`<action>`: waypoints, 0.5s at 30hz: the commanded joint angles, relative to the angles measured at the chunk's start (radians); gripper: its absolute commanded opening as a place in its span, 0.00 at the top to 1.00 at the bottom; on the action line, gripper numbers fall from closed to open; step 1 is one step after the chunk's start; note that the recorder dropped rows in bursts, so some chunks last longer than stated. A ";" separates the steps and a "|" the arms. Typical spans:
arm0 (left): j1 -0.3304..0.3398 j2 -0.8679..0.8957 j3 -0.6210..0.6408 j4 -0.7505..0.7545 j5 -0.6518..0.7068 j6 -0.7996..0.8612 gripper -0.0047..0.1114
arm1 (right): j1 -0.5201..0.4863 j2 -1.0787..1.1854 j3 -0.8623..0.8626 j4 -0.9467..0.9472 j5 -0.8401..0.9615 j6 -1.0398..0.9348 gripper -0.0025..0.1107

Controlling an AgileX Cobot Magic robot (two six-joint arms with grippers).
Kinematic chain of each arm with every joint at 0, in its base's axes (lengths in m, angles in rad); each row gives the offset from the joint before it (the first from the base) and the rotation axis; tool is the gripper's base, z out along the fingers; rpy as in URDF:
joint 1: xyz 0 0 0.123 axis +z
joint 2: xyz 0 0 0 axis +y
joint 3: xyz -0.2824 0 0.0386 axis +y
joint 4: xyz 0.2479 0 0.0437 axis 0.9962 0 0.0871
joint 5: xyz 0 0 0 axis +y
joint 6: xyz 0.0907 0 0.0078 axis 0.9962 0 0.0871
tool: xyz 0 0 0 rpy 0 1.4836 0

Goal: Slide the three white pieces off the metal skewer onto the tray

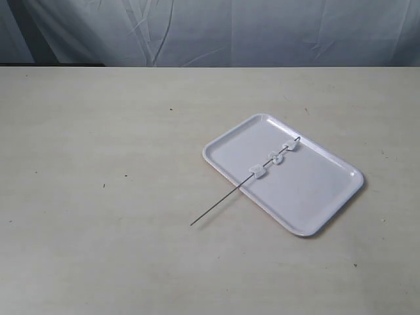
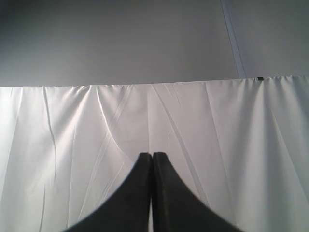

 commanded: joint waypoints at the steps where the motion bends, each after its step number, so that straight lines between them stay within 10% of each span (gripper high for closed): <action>1: 0.003 -0.001 0.002 0.002 0.124 -0.002 0.96 | -0.006 -0.005 0.001 0.015 -0.007 -0.001 0.98; 15: 0.003 -0.001 0.002 0.009 0.270 -0.147 0.96 | -0.006 -0.005 0.001 0.014 -0.128 -0.001 0.98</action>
